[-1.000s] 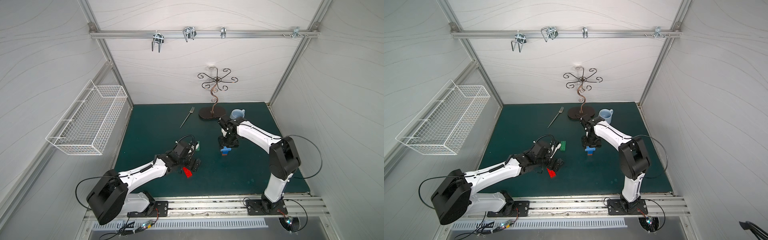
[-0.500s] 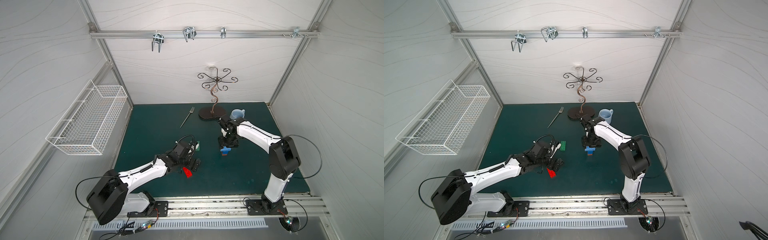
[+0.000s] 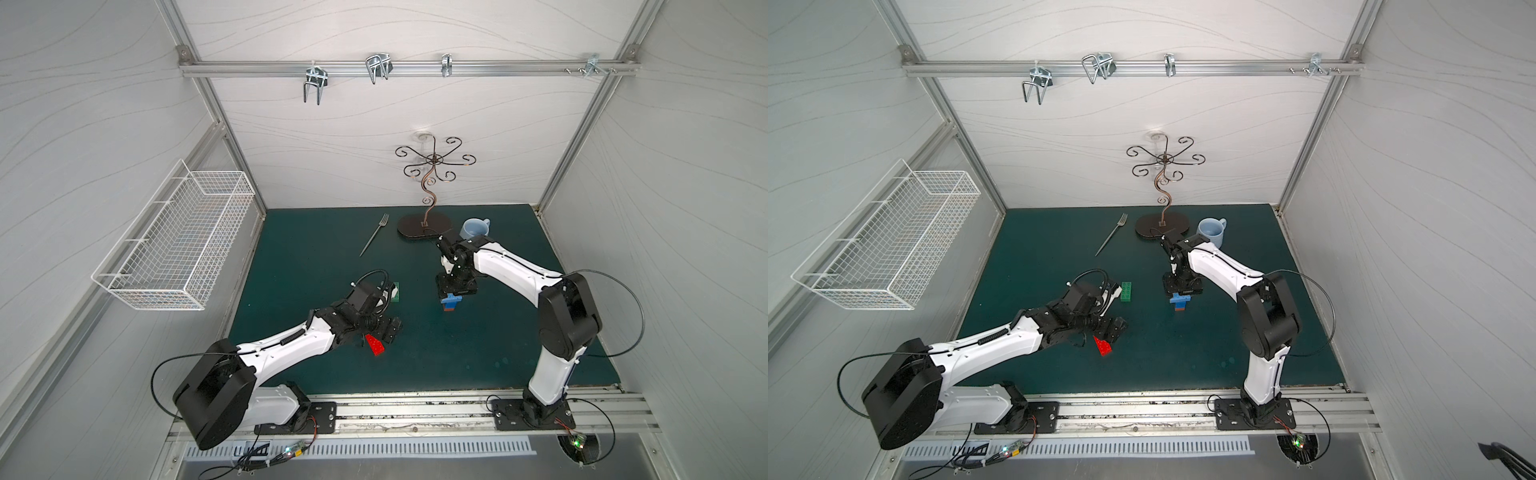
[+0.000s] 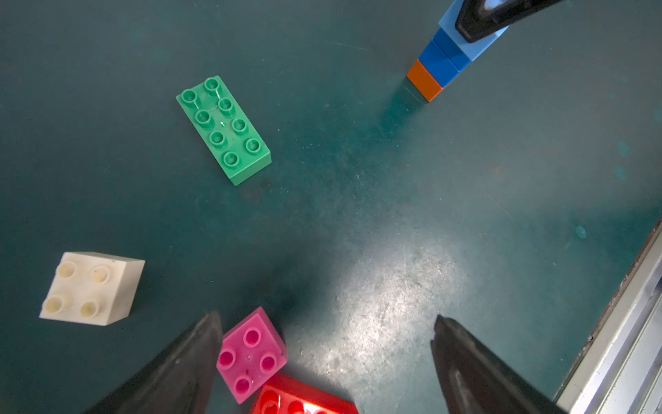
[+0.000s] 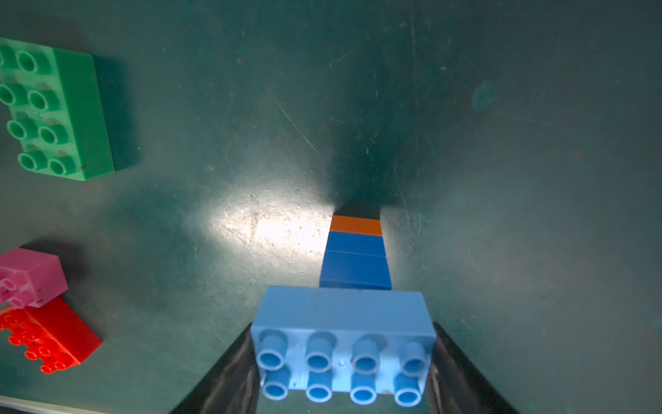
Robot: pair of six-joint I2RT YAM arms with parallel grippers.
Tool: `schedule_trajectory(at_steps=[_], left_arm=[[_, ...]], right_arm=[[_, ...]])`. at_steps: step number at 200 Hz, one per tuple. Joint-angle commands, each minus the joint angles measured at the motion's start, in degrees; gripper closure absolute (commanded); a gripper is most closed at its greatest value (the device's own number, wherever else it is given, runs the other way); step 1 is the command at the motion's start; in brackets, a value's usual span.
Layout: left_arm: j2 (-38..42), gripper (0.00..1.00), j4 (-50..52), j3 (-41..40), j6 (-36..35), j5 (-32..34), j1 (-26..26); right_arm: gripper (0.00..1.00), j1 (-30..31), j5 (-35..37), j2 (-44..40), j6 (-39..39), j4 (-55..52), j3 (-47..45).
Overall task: Assemble a spoon with lego
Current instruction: Assemble the lego brick with the lego brick.
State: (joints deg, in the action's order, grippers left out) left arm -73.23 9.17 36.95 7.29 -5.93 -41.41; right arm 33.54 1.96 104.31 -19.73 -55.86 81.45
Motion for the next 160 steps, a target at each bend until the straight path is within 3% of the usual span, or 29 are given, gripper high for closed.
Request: schedule_trajectory(at_steps=[1, 55, 160], left_arm=[[0.3, 0.03, -0.6, 0.9, -0.3, 1.0, -0.3], [0.4, 0.03, -0.6, 0.8, -0.2, 1.0, -0.2], [1.2, 0.03, -0.6, 0.0, 0.0, 1.4, -0.2]], right_arm=[[0.38, -0.2, 0.2, 4.3, -0.9, 0.6, -2.9], [0.38, -1.9, -5.5, 3.8, -1.1, 2.7, -6.0], [0.39, 1.5, -1.8, -0.2, -1.6, 2.6, -4.8]])
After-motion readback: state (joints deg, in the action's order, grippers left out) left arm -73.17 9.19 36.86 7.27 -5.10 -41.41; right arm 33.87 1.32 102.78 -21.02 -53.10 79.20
